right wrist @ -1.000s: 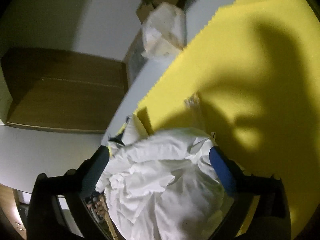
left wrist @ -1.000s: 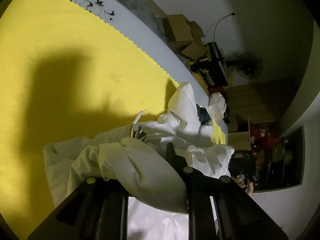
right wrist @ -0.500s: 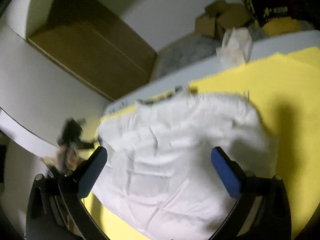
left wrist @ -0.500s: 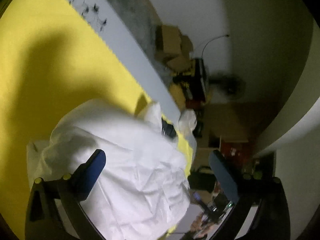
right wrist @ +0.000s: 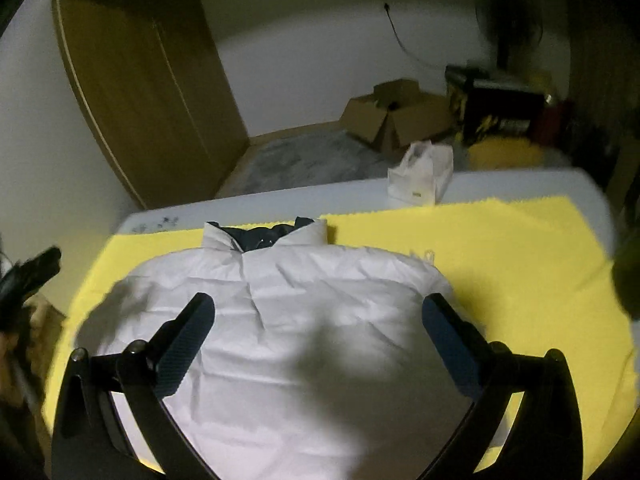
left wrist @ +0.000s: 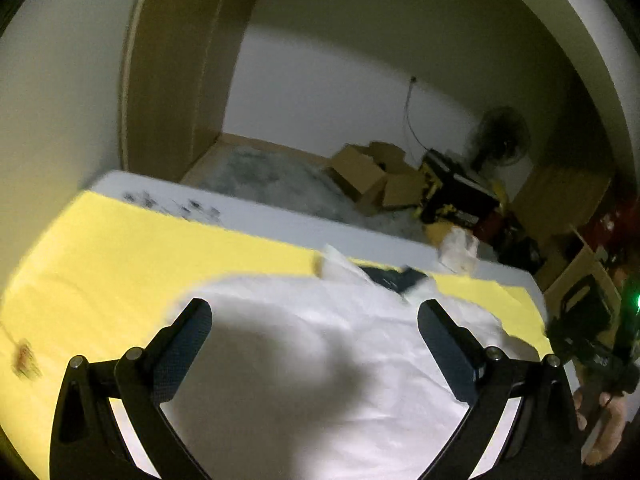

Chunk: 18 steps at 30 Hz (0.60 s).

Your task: Fold large clothes

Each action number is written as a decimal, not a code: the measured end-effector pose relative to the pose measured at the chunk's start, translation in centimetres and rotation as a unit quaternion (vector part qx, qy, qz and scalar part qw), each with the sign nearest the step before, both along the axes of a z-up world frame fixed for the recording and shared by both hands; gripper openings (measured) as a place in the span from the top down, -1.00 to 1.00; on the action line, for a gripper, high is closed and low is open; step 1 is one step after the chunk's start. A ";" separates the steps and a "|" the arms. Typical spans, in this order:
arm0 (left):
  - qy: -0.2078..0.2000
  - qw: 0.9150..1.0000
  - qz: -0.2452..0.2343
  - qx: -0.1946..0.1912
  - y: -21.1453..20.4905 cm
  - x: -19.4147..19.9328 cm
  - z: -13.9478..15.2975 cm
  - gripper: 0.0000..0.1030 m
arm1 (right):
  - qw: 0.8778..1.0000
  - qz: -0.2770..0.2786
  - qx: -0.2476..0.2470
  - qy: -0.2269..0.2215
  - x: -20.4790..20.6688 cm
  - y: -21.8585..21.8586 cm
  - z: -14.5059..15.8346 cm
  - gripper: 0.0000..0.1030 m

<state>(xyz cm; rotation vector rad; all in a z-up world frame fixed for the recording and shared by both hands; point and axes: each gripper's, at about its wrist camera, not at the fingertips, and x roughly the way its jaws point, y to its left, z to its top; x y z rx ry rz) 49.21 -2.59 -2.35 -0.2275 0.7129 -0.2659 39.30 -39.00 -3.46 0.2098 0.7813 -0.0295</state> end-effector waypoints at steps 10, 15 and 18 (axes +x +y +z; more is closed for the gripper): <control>0.084 0.994 0.042 0.059 -8.0 6.1 -11.5 -0.99 | 0.983 -0.044 -0.137 0.114 9.5 6.1 -9.9 -1.00; 0.094 0.992 0.028 0.080 -8.5 7.1 -12.5 -0.99 | 0.983 -0.036 -0.113 0.142 11.3 4.6 -12.6 -1.00; 0.091 0.993 0.017 0.075 -7.9 5.2 -11.3 -0.99 | 0.987 -0.036 -0.080 0.137 9.7 3.7 -11.4 -1.00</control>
